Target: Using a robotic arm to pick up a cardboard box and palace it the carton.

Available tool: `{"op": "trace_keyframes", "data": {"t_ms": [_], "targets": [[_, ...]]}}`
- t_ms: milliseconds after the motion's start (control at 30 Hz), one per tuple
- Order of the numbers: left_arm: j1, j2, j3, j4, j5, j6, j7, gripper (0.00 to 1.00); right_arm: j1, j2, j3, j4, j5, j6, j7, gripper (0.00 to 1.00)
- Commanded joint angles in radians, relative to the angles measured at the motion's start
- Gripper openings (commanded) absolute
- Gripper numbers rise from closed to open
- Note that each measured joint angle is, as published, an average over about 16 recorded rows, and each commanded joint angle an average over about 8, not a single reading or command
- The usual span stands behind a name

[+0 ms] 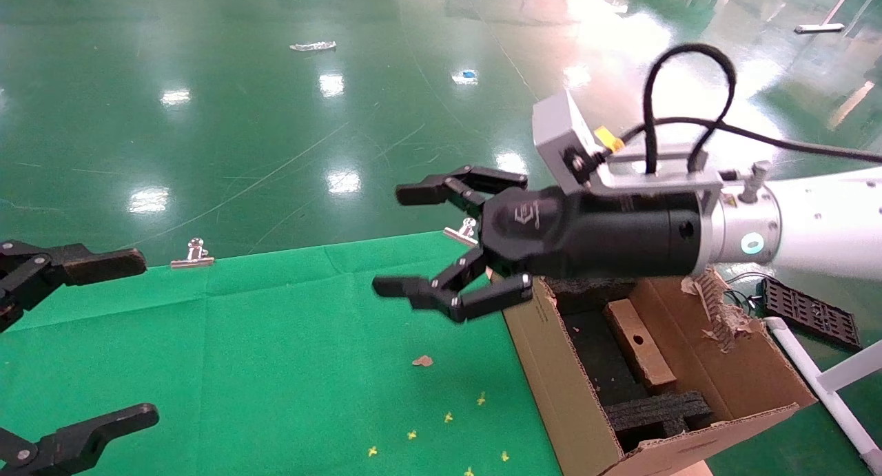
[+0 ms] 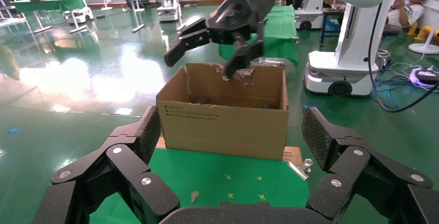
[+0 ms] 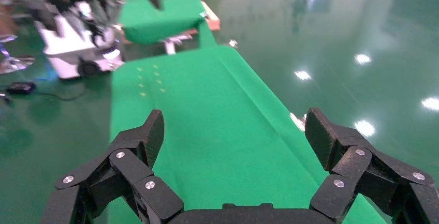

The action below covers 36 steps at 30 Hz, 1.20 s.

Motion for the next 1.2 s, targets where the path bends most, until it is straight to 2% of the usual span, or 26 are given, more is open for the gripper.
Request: {"op": "trace_keyframes", "data": {"t_ms": [33,300,500,1200], "targets": [[0.000,0.000,0.000,0.000,0.000,0.000,0.000,1.00,-0.037,-0.002,0.036,0.024,0.015,-0.010,-0.014,1.00],[0.000,0.000,0.000,0.000,0.000,0.000,0.000,1.00,-0.184,-0.009,0.177,0.117,0.075,-0.051,-0.068,1.00],[0.000,0.000,0.001,0.000,-0.001,0.000,0.000,1.00,-0.261,-0.013,0.250,0.164,0.107,-0.072,-0.093,1.00],[0.000,0.000,0.001,0.000,-0.001,-0.001,0.000,1.00,-0.247,-0.013,0.237,0.156,0.102,-0.069,-0.090,1.00]]}}
